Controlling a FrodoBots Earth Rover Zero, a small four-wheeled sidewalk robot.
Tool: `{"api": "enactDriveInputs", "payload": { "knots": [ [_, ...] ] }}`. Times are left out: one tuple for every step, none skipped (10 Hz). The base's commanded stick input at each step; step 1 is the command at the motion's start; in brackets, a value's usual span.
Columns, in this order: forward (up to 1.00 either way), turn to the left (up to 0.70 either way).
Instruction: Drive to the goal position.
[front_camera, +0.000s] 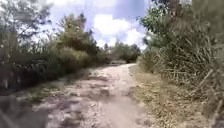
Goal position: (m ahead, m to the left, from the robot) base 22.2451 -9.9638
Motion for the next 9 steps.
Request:
{"api": "enactDriveInputs", "payload": {
  "knots": [
    [0.85, 0.0],
    [0.85, 0.0],
    [0.85, 0.0],
    [0.85, 0.0],
    [0.85, 0.0],
    [0.85, 0.0],
    [0.85, 0.0],
    [0.85, 0.0],
    [0.85, 0.0]
  ]
}}
